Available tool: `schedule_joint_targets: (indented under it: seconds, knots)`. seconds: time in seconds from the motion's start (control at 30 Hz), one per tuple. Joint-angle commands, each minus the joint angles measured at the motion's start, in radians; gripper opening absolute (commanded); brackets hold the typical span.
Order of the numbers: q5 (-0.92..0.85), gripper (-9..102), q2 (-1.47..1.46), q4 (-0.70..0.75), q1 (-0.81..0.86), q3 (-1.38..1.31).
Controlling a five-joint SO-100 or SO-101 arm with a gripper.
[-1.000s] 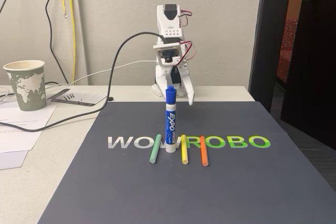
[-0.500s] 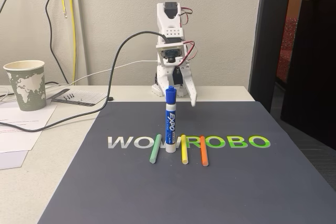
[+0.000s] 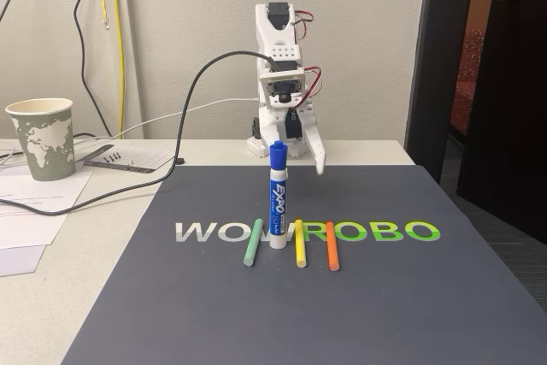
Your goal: Pick up the blue marker.
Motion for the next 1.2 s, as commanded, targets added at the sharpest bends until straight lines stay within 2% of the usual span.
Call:
schedule_joint_targets:
  seconds: [0.0, 0.6, 1.17]
  knots:
    - [-0.009, 18, 0.005, -0.009, 0.020, -0.052]
    - [-0.018, 30, -0.127, -0.029, 0.069, -0.173]
    - [0.000, 32, -0.201, -0.061, 0.078, -0.209]
